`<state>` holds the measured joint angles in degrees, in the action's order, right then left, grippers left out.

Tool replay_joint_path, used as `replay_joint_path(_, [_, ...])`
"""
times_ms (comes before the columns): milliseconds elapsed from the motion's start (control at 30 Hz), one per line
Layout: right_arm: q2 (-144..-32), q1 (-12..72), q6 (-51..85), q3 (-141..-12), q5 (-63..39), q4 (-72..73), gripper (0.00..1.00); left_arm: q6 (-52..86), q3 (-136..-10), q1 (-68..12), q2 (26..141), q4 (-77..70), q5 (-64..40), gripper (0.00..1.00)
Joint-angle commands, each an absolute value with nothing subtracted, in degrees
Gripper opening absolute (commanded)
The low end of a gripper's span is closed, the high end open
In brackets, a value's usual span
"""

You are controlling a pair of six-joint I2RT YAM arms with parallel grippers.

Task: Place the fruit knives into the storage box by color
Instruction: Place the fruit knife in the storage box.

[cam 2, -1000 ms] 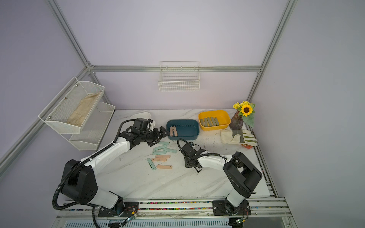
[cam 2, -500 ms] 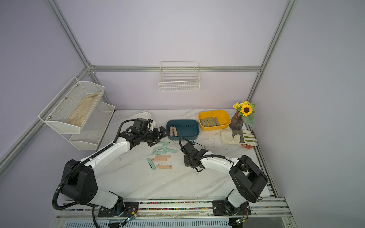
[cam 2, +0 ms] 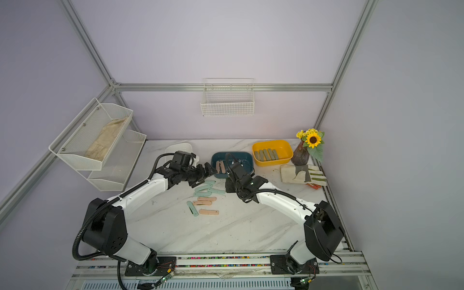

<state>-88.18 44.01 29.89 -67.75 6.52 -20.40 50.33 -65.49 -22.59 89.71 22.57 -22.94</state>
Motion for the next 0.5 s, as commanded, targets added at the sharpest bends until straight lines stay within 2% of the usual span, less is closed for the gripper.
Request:
replay_joint_path(0, [-93.0, 41.9, 26.8, -72.5, 6.1, -19.4, 0.23, 49.4, -73.1, -21.0, 90.3, 22.7, -23.4, 1.0])
replay_joint_path(467, [-115.8, 35.3, 23.3, -93.6, 1.1, -16.8, 0.23, 47.6, -79.6, -17.4, 94.9, 24.9, -24.9, 1.0])
